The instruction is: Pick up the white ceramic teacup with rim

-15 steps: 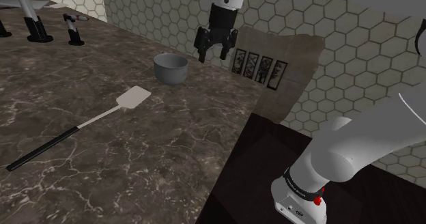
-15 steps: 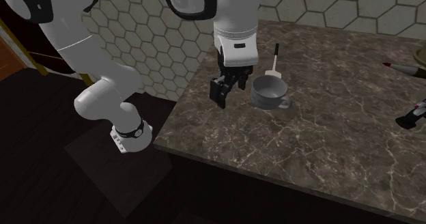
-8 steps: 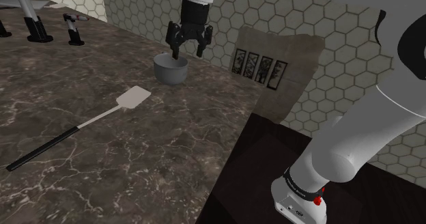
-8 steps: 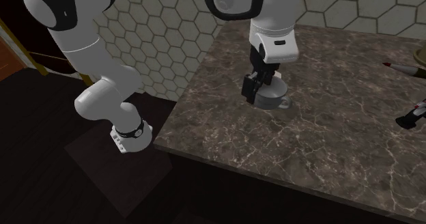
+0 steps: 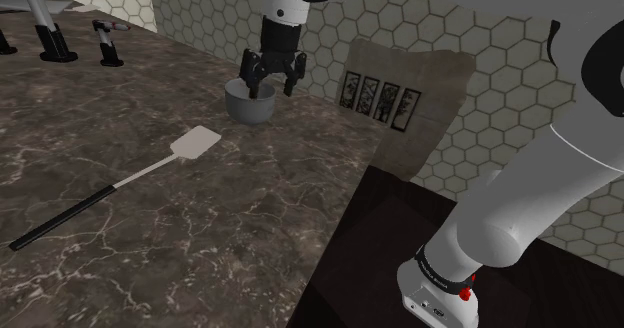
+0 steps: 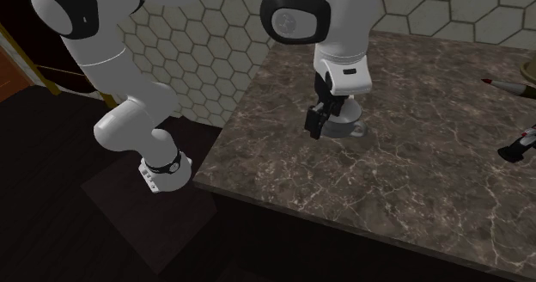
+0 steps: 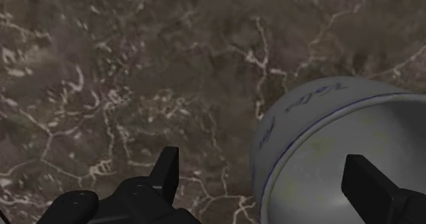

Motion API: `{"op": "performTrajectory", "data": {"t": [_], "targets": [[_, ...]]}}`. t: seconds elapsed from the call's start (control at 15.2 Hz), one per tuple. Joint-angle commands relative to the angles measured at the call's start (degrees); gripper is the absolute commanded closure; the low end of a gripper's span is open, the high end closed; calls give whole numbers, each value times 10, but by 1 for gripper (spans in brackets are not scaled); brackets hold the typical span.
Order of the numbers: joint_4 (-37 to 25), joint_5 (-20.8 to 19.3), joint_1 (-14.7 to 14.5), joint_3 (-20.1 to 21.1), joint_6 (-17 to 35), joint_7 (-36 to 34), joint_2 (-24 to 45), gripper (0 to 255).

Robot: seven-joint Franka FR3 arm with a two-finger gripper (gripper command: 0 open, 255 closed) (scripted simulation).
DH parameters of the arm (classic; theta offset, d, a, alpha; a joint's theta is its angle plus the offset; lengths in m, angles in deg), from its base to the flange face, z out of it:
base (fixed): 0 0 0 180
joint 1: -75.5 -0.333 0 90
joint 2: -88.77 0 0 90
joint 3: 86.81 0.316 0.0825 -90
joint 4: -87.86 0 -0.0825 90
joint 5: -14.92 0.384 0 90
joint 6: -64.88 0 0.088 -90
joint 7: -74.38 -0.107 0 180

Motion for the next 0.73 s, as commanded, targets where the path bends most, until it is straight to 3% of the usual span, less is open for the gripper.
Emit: {"op": "performTrajectory", "data": {"t": [0.0, 0.66], "targets": [[3, 0, 0, 0, 3, 0, 0, 255], [-3, 0, 0, 0, -3, 0, -1, 255]]}}
